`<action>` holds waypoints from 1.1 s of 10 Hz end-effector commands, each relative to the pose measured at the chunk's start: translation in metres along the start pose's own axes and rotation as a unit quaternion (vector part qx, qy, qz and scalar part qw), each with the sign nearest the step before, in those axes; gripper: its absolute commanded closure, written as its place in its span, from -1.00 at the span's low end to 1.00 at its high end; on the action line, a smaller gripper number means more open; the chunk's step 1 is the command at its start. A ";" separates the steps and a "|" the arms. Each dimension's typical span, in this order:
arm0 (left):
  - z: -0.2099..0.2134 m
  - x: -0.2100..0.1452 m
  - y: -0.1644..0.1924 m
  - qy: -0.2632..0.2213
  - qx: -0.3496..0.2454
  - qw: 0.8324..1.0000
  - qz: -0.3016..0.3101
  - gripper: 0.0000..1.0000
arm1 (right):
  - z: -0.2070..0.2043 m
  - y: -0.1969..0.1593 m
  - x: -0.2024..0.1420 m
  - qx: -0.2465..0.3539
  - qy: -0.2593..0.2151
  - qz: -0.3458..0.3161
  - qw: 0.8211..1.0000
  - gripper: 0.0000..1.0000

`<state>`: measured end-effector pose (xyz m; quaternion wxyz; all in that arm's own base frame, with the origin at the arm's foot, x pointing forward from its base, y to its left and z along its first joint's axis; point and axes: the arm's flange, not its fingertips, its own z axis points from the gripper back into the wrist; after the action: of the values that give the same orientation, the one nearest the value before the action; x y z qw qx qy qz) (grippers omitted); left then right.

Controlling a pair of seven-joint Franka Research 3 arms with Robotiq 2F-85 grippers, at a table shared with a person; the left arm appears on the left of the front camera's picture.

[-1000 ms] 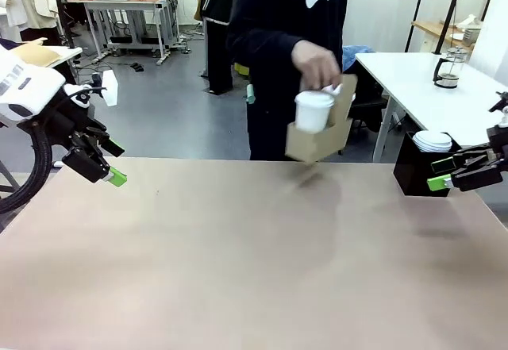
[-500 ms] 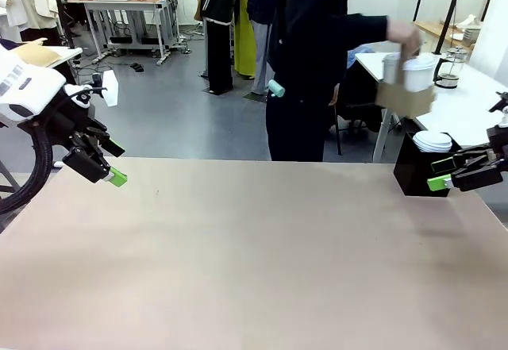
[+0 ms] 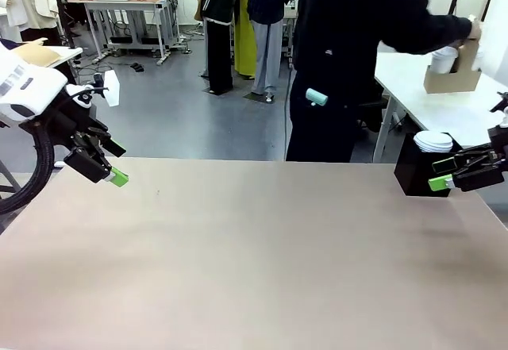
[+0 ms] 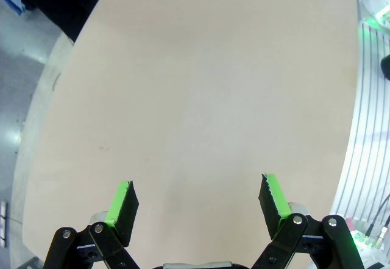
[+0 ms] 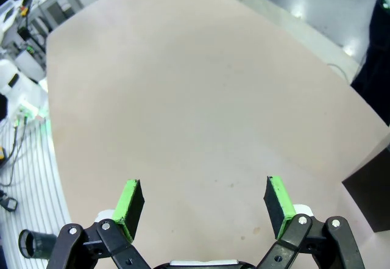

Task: Pour a drink into a cup and package it in a carrier.
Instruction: Insert the held 600 ml Paper Cup into the Cup Carrier.

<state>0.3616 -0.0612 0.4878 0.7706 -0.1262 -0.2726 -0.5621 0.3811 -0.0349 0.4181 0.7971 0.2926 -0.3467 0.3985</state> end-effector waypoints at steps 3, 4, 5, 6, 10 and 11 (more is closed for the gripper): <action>0.000 0.001 0.000 -0.009 -0.005 1.000 0.008 -1.00 | 0.001 0.000 0.000 -0.001 0.000 0.003 1.000 -1.00; 0.000 0.001 0.000 -0.009 -0.005 1.000 0.008 -1.00 | 0.001 0.000 0.000 -0.001 0.000 0.003 1.000 -1.00; 0.000 0.001 0.000 -0.009 -0.005 1.000 0.008 -1.00 | 0.001 0.000 0.000 -0.001 0.000 0.003 1.000 -1.00; 0.000 0.001 0.000 -0.009 -0.005 1.000 0.008 -1.00 | 0.001 0.000 0.000 -0.001 0.000 0.003 1.000 -1.00; 0.000 0.001 0.000 -0.009 -0.005 1.000 0.008 -1.00 | 0.001 0.000 0.000 -0.001 0.000 0.003 1.000 -1.00; 0.000 0.001 0.000 -0.009 -0.005 1.000 0.008 -1.00 | 0.001 0.000 0.000 -0.001 0.000 0.003 1.000 -1.00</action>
<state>0.3616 -0.0612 0.4878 0.7706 -0.1262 -0.2727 -0.5620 0.3811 -0.0349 0.4181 0.7971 0.2926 -0.3467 0.3986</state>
